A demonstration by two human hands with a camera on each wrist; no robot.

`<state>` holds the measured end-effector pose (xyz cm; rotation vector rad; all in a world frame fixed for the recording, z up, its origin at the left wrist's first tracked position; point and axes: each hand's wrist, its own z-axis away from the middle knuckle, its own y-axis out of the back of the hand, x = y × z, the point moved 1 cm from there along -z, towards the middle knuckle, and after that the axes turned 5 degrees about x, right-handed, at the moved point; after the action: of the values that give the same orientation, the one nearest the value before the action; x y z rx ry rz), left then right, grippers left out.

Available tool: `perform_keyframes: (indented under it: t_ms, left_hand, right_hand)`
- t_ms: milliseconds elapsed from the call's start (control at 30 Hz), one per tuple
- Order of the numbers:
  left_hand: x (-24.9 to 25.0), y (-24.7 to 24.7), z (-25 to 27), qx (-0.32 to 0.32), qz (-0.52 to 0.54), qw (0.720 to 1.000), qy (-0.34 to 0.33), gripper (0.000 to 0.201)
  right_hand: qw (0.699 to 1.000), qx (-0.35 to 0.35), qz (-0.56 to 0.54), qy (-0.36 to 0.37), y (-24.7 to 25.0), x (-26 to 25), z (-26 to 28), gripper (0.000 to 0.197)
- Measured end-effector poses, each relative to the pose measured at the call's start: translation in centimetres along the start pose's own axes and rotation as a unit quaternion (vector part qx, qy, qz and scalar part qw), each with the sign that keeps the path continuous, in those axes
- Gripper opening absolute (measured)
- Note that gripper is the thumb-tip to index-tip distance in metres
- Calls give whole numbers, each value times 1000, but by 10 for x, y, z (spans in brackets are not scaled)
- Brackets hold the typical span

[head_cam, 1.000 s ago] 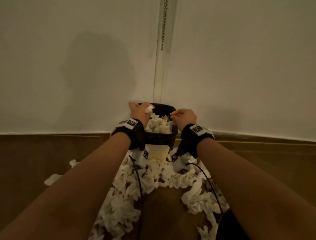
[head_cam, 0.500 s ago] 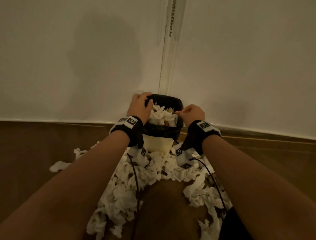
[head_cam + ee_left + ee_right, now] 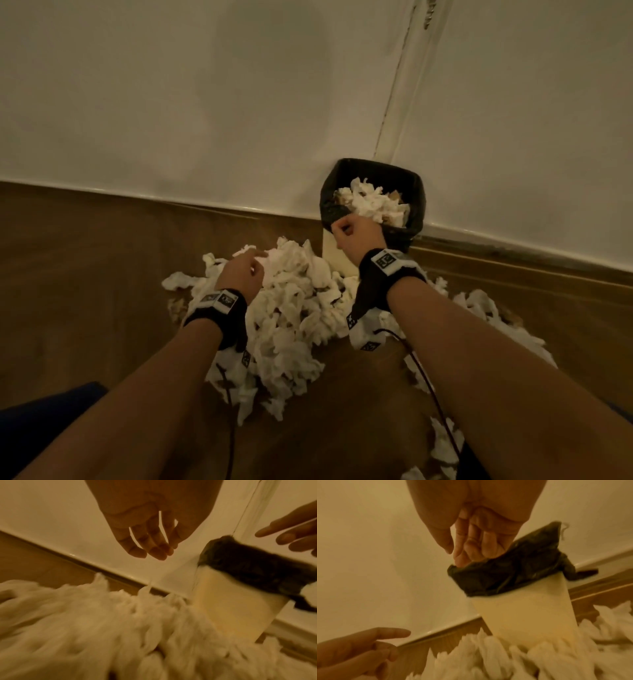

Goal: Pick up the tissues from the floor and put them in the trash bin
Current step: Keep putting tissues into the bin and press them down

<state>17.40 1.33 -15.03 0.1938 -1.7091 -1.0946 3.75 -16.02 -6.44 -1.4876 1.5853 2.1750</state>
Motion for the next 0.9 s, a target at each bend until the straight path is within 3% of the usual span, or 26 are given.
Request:
perform_keyframes:
  t_ms: [233,467,533,700,900]
  left_hand:
    - [-44,-2,42,-32,-62,996,49,27]
    - [-40,-8,56,44,-146,987,55,34]
    - [-37,-12,57,50,-155,985,54,34]
    - [-37,-18,56,59,-157,985,49,35]
    - [-42,-19,56,79,-167,982,42,37]
  right_hand:
    - [992,-104,52,-51,-77,19,19,10]
    - [968,-184,172,-14,-136,33,40,63]
    - [961,-191,202,-3,-140,35,42,59]
    - [966,-161,203,-5,-135,40,33,26]
    - [991,-91,56,-86,-122,41,21,23]
